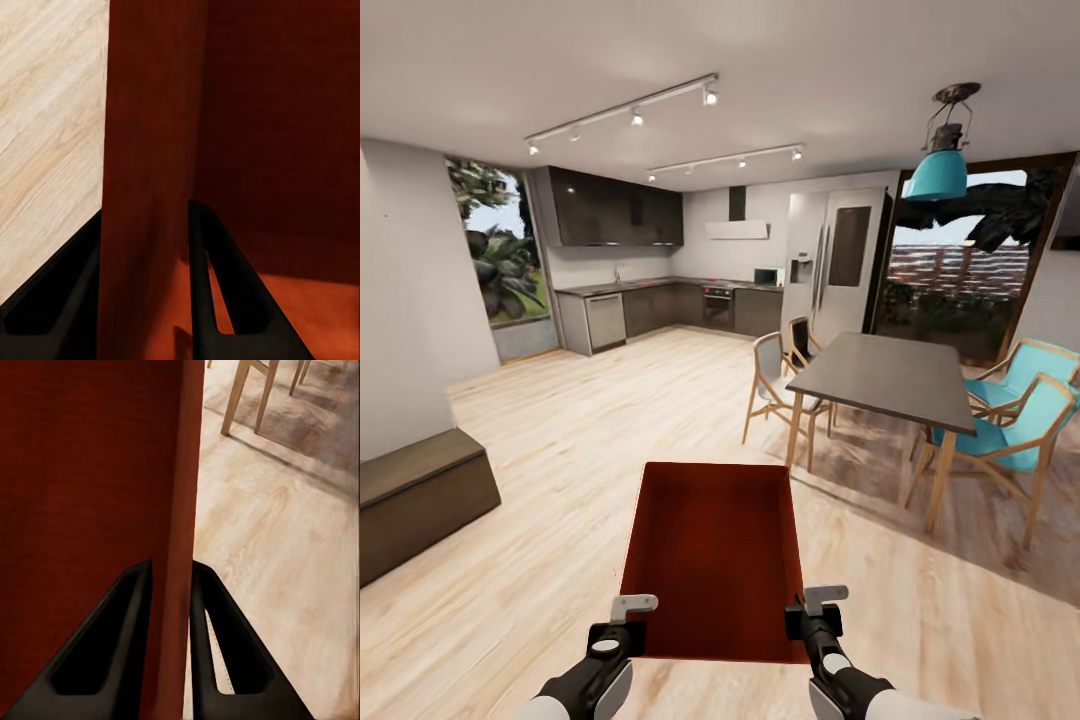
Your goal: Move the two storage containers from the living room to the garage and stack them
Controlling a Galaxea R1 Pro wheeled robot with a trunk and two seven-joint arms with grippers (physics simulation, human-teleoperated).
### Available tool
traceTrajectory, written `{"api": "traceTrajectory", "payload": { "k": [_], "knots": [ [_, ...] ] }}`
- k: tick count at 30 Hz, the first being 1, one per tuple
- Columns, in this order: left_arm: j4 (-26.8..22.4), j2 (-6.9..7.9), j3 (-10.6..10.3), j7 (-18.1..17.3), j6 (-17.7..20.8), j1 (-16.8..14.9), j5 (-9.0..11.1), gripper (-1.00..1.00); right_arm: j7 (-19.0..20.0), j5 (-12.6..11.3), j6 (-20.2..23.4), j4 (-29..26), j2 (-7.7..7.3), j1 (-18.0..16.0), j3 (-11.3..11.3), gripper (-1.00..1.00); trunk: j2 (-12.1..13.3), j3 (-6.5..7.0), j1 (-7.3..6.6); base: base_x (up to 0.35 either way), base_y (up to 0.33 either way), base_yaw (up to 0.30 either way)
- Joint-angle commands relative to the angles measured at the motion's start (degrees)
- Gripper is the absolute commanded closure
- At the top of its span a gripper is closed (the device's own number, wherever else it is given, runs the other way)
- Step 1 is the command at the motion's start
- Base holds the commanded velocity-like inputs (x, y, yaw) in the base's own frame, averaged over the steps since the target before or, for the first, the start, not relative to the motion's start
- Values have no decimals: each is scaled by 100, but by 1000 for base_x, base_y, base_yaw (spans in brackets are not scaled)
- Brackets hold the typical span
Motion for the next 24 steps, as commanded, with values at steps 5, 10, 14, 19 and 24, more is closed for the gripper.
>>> {"api": "traceTrajectory", "payload": {
  "k": [5, 10, 14, 19, 24],
  "knots": [
    [21, 3, -15, 65, 4, 2, 106, 100, -67, -126, -354, -4, 3, -10, -144, 100, -4, 3, 0, 0, 0, -283],
    [21, 3, -15, 65, 4, 2, 105, 100, -67, -126, -354, -2, 3, -8, -144, 100, -4, 12, 0, 0, 0, -283],
    [21, 3, -15, 65, 4, 2, 105, 100, -67, -126, -352, -2, 3, -10, -144, 100, -4, 20, 0, 0, 0, -283],
    [21, 3, -15, 65, 4, 2, 105, 100, -67, -126, -351, -5, 3, -10, -146, 100, -4, 30, 0, 0, 0, -283],
    [21, 3, -15, 65, 4, 2, 105, 100, -67, -126, -351, -4, 3, -9, -147, 100, -4, 39, 0, 0, 0, -283]
  ]
}}
